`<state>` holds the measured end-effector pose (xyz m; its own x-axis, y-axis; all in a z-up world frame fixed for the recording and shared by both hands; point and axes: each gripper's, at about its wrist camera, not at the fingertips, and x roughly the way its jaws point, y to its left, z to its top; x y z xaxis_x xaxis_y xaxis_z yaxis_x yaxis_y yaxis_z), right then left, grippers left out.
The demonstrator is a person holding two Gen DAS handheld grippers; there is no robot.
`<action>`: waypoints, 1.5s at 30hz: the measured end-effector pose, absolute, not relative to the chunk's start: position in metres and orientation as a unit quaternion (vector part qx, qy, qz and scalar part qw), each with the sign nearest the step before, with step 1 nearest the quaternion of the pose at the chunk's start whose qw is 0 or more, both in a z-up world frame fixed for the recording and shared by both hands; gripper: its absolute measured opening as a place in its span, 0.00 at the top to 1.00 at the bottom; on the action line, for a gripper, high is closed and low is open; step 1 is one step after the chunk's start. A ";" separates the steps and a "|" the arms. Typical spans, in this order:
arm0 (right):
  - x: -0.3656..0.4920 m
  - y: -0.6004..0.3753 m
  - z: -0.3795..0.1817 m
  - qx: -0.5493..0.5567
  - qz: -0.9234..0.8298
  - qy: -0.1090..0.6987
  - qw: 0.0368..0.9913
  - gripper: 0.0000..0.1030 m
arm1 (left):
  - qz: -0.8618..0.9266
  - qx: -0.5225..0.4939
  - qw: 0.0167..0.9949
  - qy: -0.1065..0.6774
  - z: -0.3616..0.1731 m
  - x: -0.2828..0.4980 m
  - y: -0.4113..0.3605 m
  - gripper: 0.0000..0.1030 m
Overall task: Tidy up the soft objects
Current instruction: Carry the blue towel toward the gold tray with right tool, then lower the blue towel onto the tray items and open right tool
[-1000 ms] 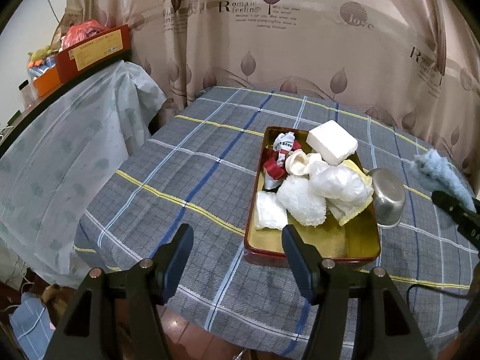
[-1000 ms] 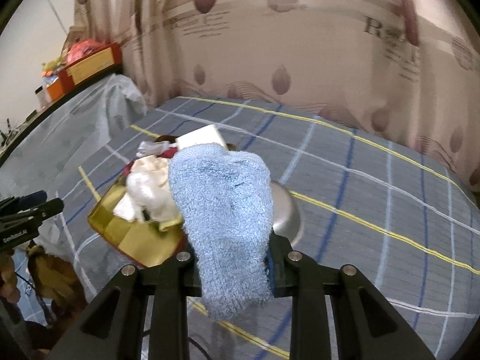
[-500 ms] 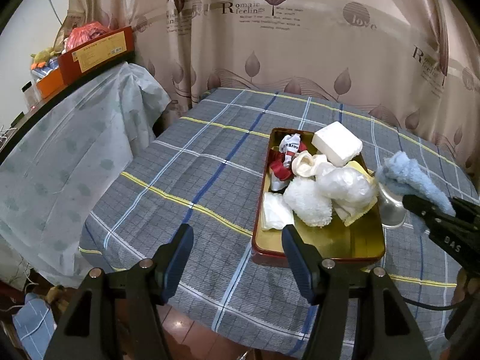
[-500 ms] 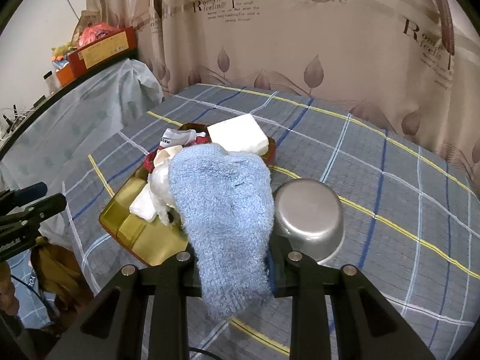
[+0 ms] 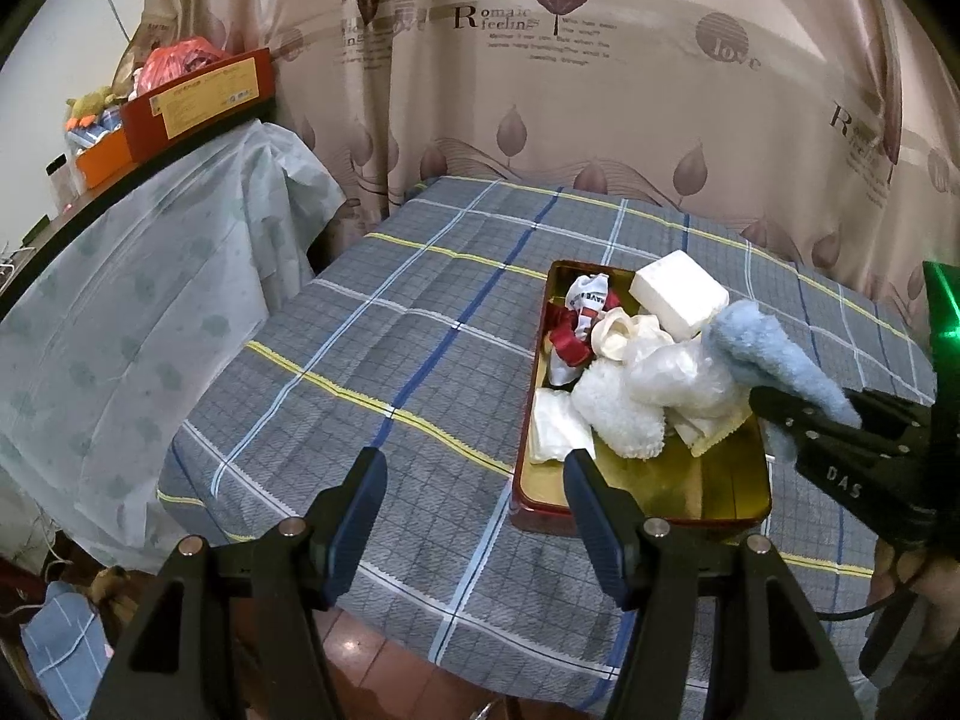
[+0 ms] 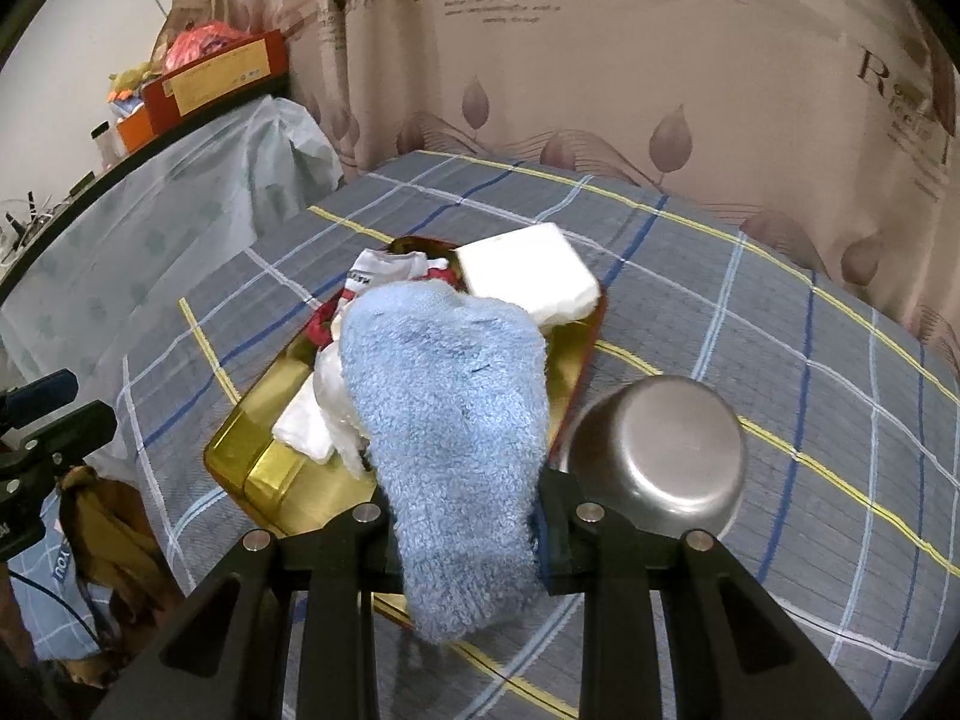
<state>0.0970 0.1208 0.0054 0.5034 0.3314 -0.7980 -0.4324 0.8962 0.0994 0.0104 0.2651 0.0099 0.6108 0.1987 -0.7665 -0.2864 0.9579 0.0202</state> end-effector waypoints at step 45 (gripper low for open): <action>0.073 0.138 0.009 -0.020 0.195 0.446 0.874 0.08 | 0.144 -0.062 0.899 0.408 0.013 0.007 0.261 0.39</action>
